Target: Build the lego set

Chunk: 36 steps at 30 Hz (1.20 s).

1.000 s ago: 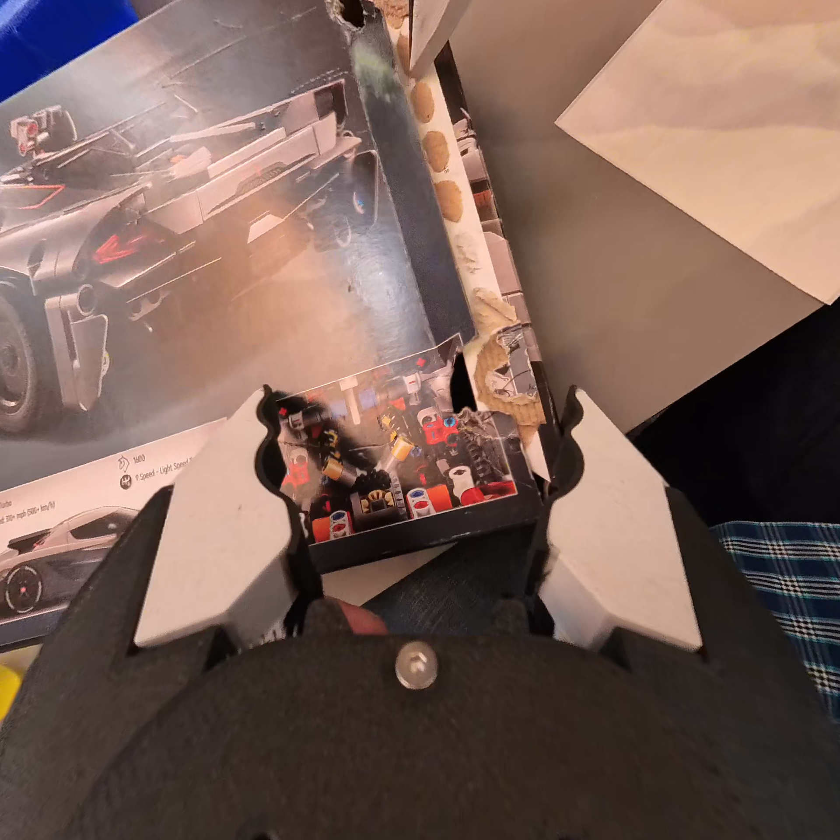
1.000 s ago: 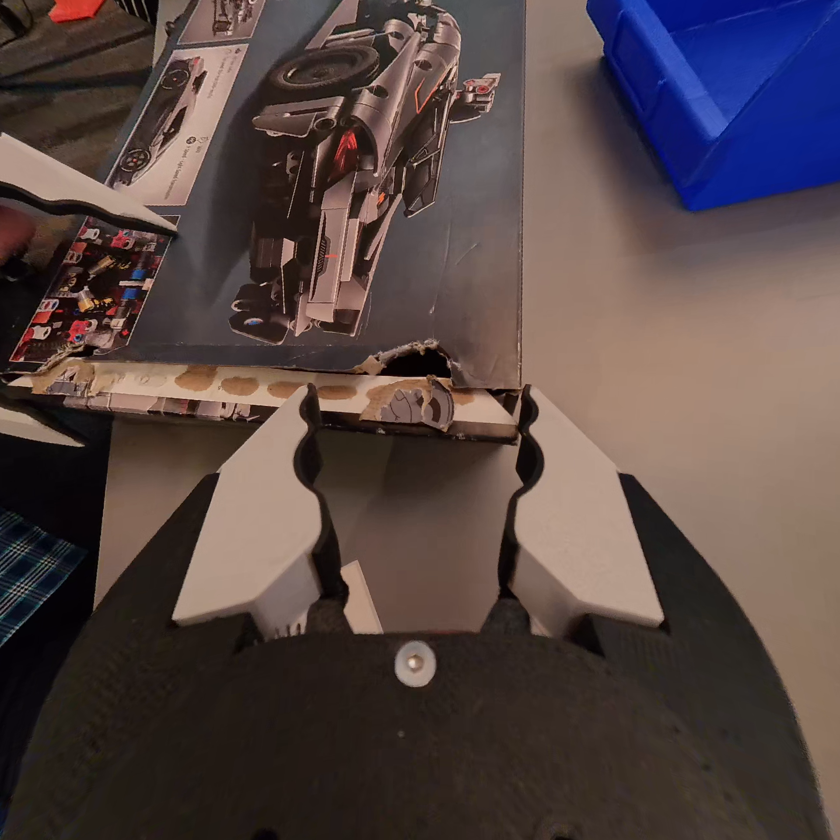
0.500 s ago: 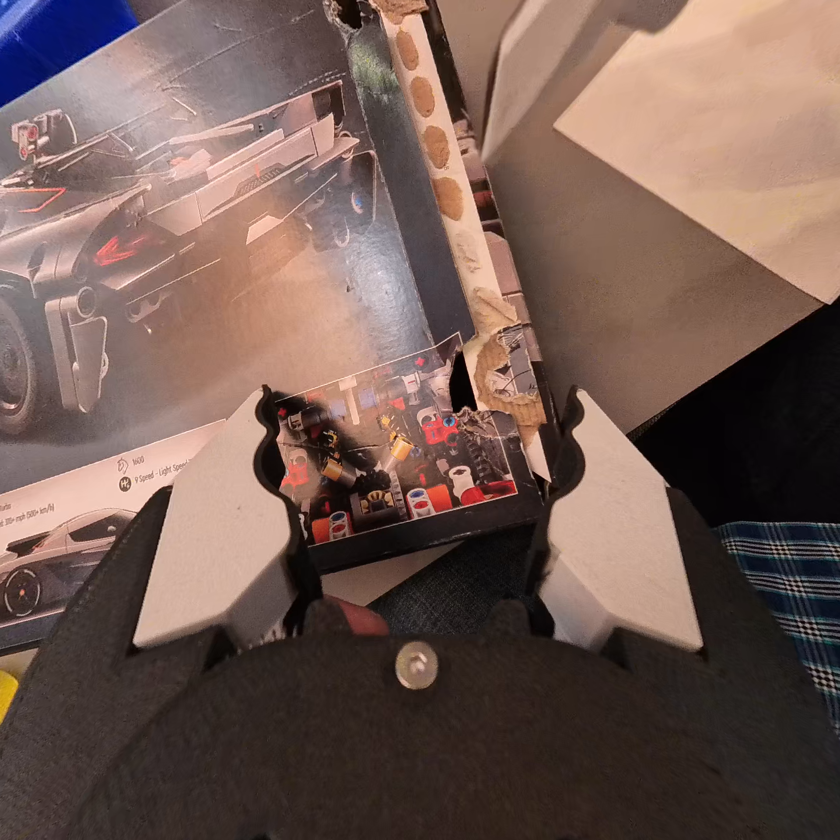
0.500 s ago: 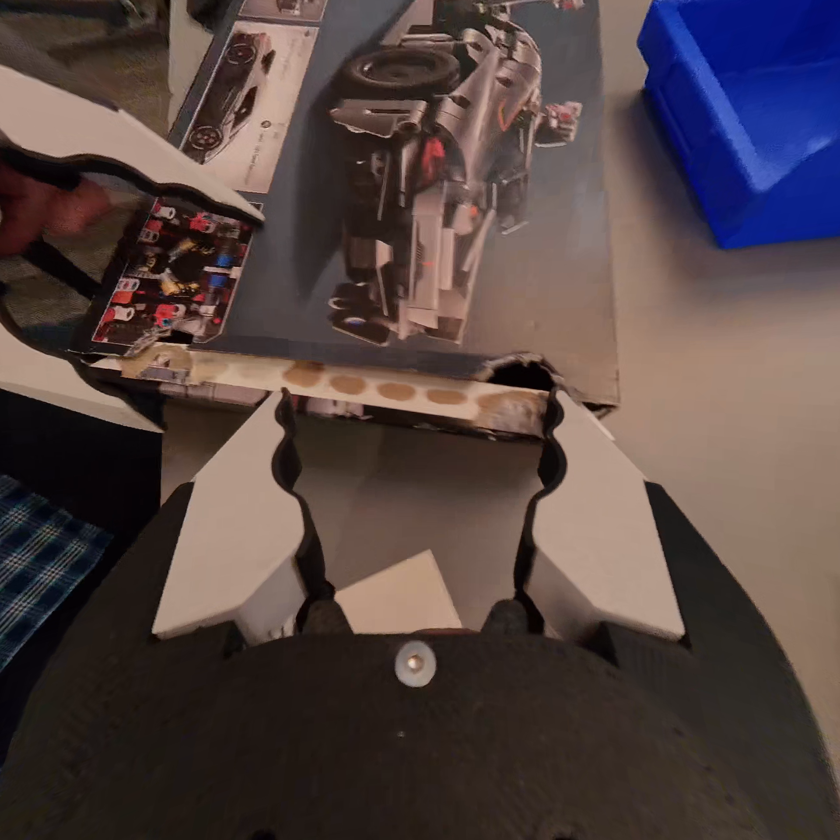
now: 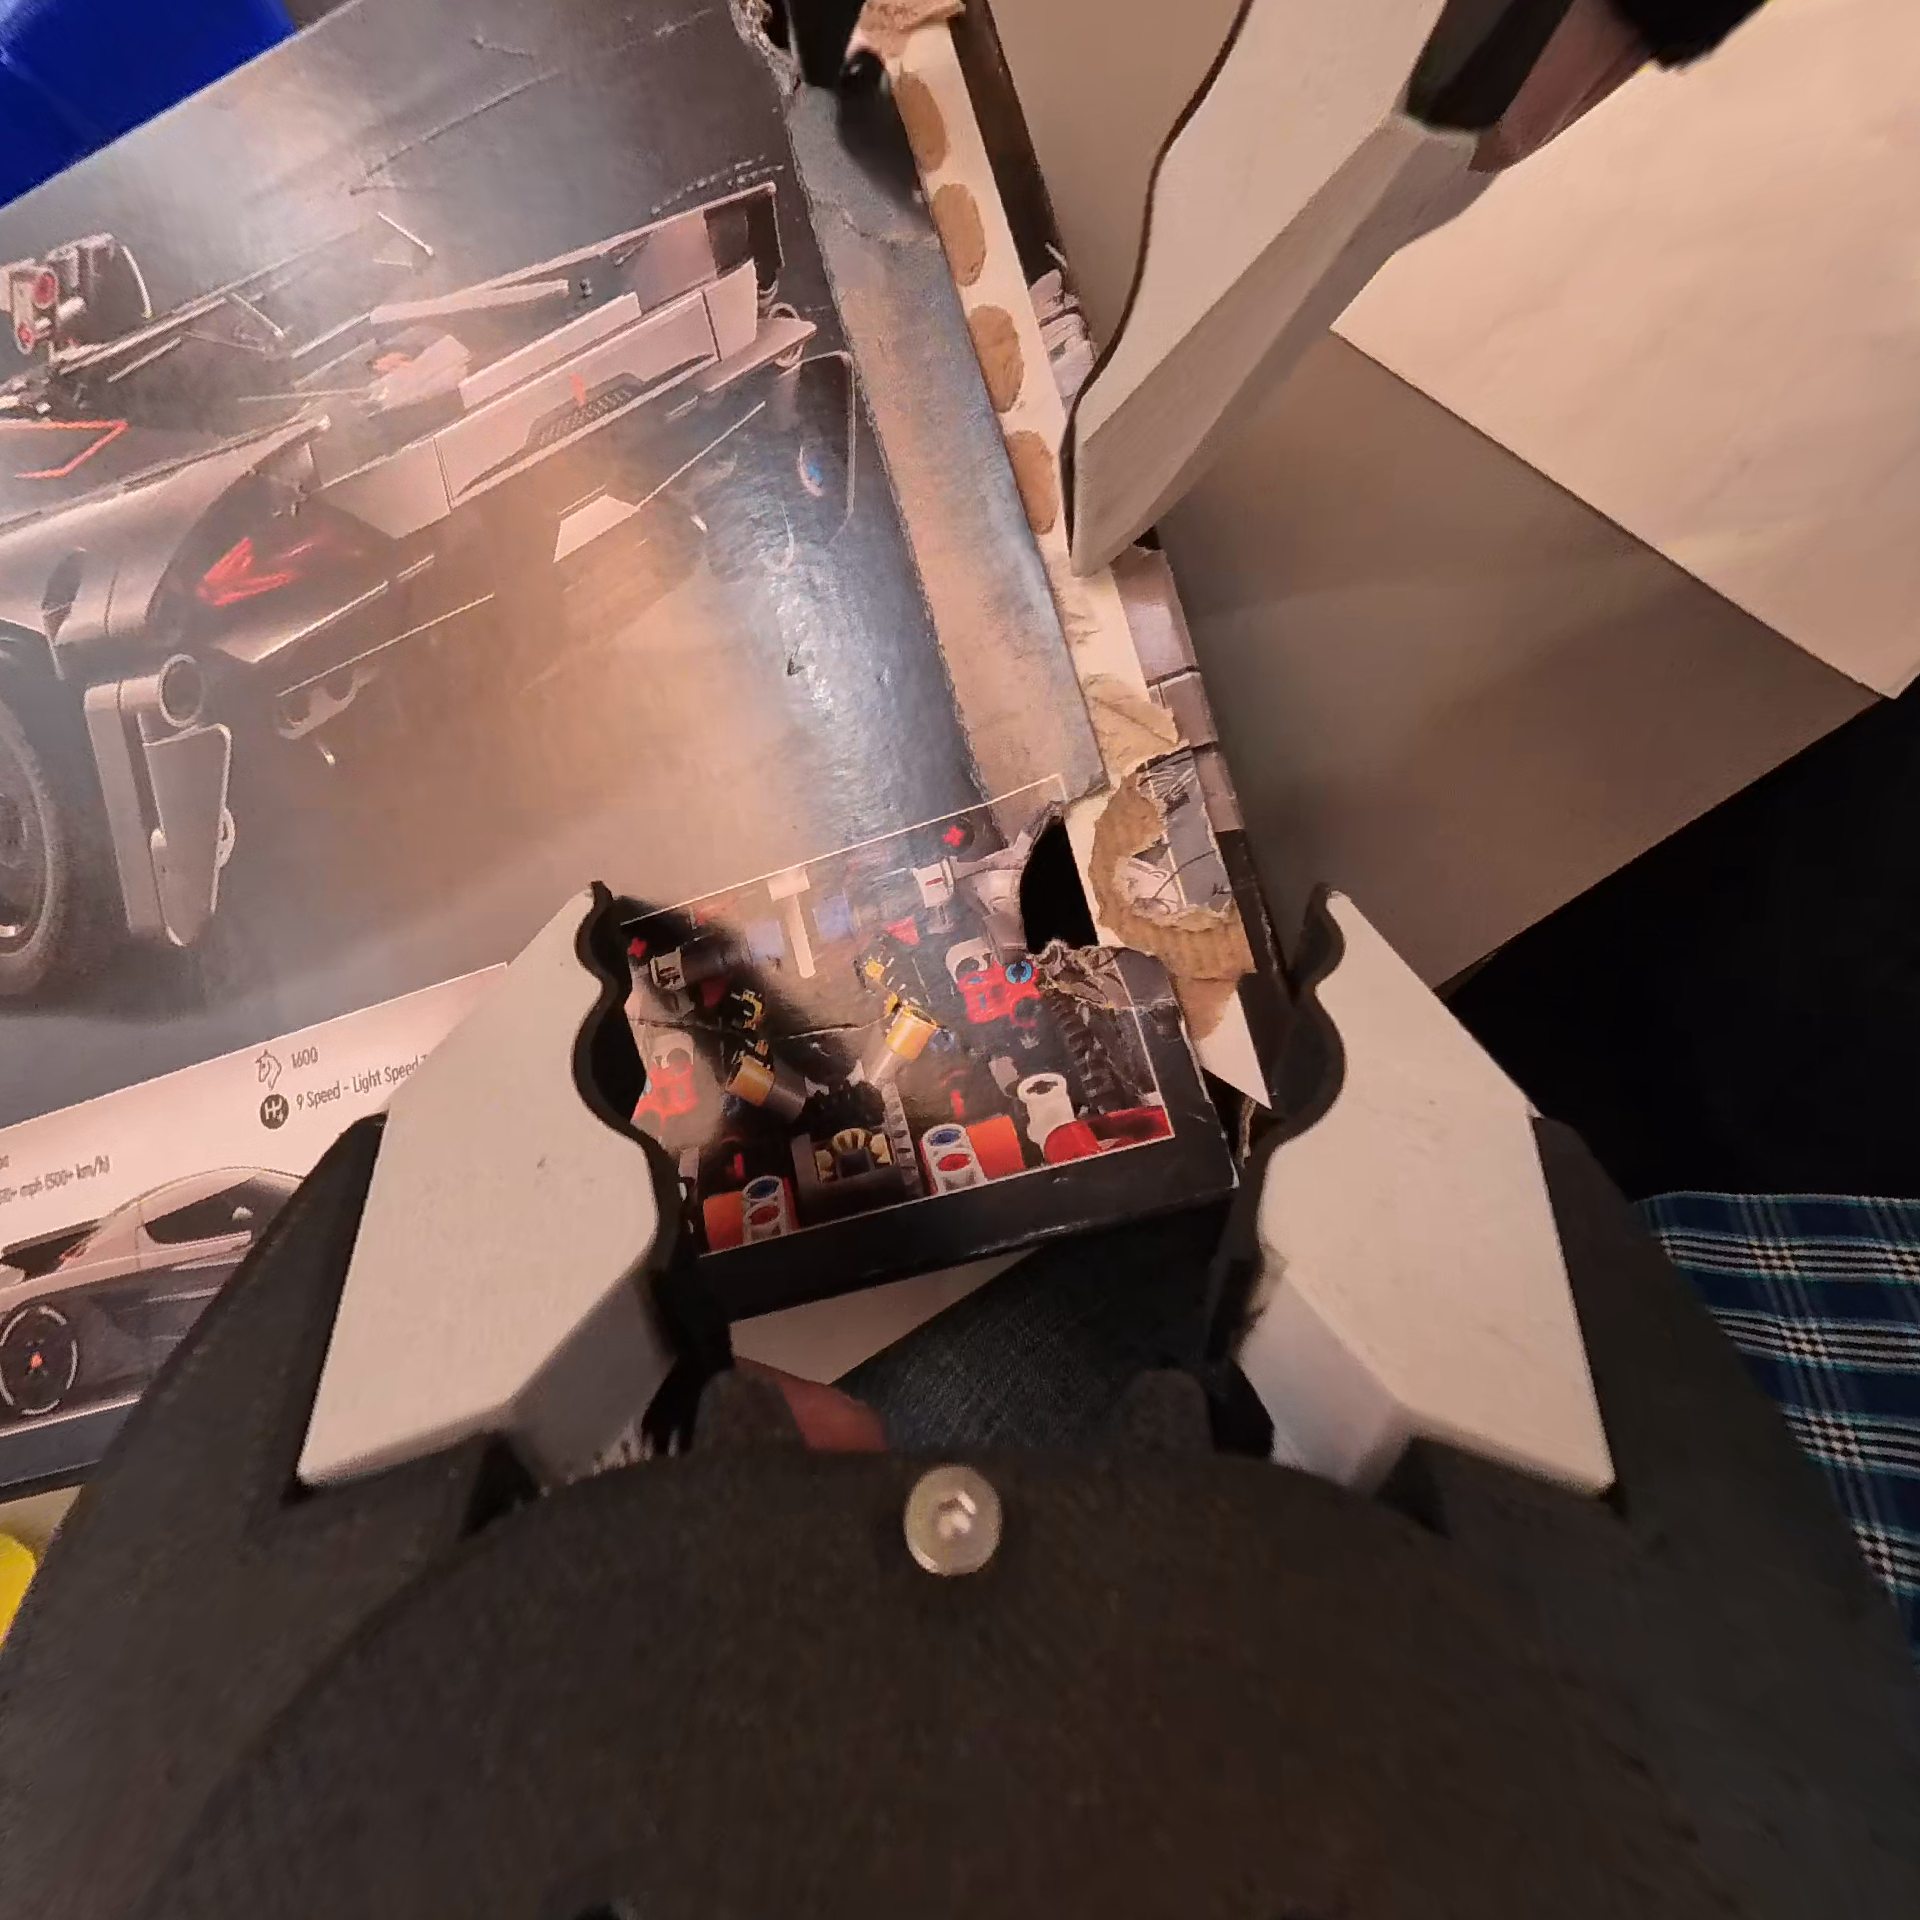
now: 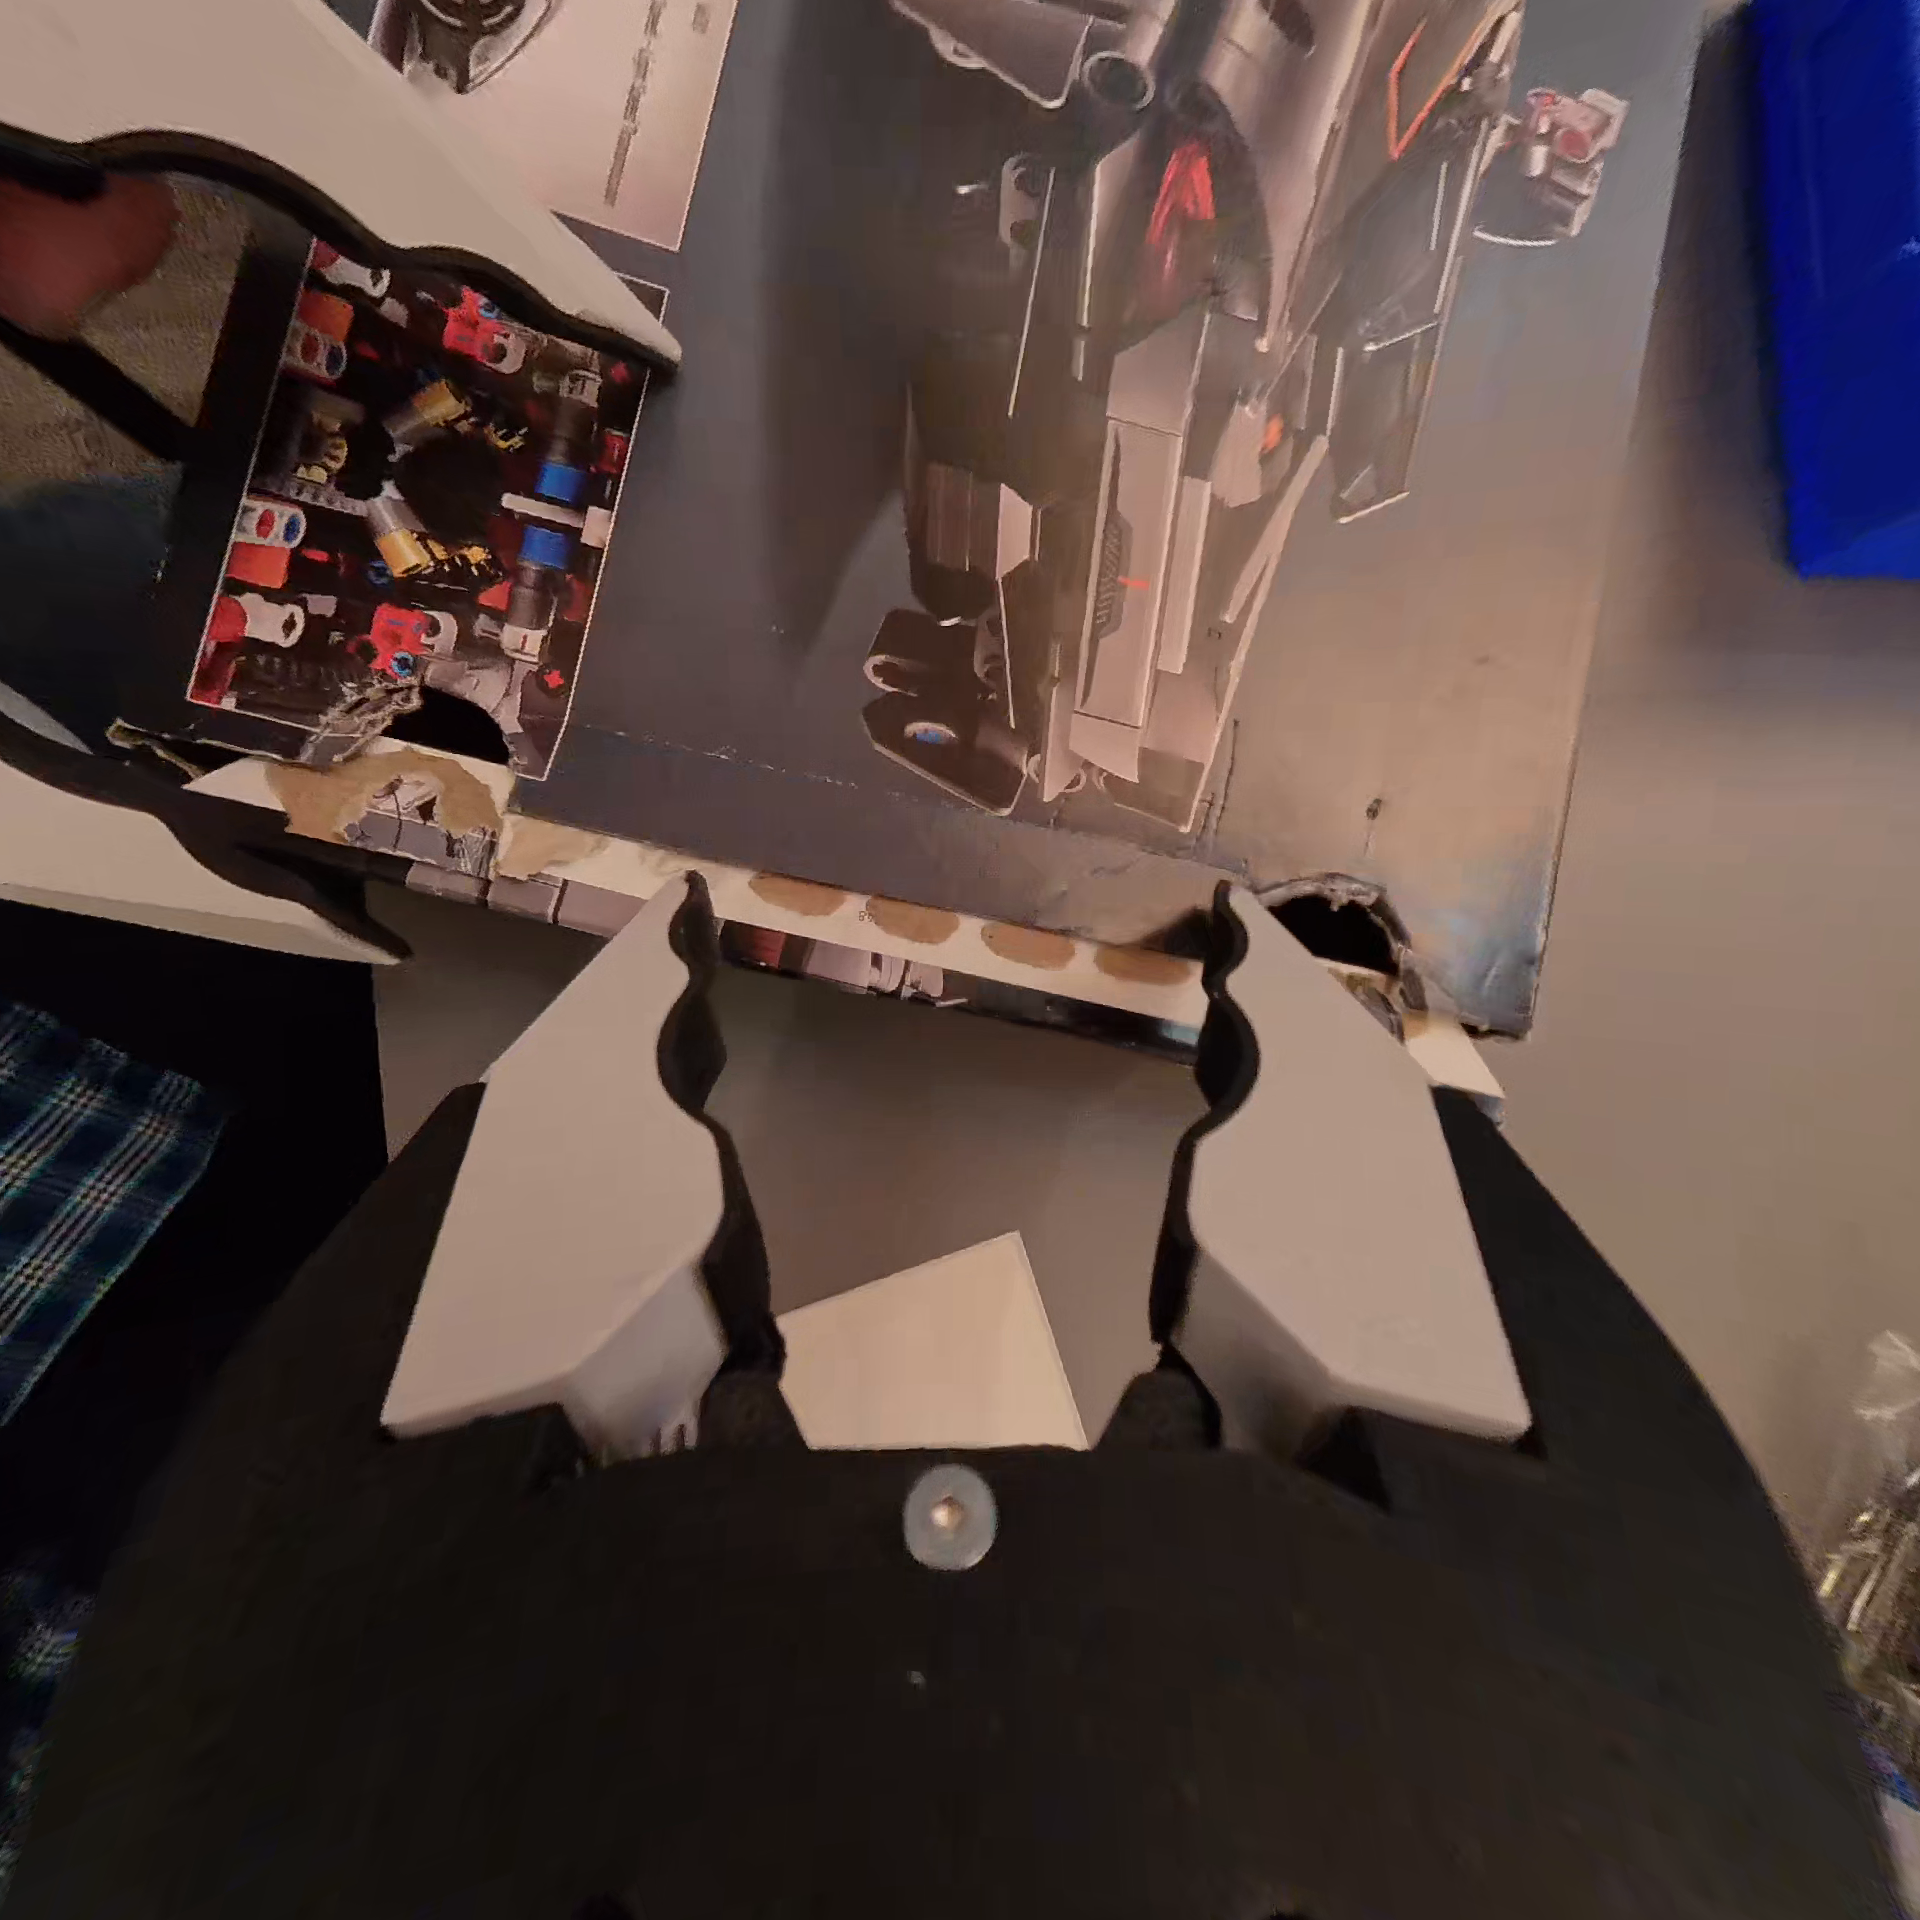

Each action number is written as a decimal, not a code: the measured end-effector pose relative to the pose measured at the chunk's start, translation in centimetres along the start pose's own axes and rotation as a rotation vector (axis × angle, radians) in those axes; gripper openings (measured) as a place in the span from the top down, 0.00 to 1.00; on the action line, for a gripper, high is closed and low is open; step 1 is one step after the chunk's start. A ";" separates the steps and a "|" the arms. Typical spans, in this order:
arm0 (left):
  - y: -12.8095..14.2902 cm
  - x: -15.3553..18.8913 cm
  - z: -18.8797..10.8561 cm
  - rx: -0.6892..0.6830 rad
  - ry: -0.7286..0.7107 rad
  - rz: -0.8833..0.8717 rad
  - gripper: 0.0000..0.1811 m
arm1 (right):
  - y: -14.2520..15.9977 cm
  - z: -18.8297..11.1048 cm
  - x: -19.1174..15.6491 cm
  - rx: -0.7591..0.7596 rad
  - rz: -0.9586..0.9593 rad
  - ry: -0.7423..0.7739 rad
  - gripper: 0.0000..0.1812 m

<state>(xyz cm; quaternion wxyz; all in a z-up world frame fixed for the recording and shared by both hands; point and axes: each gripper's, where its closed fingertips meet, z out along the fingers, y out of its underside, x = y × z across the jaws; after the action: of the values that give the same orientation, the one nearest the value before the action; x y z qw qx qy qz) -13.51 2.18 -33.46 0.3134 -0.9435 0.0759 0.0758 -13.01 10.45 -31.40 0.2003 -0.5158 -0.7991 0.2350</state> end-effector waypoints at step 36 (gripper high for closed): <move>0.2 -1.0 -0.3 0.012 -0.017 -0.004 0.39 | 2.0 0.6 7.6 0.085 0.241 -0.249 0.60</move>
<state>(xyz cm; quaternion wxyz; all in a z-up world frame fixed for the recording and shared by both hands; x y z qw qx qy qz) -14.46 1.95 -33.18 0.3197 -0.9412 0.0718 0.0828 -14.82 18.02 -32.41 0.0918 -0.5657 -0.7394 0.3532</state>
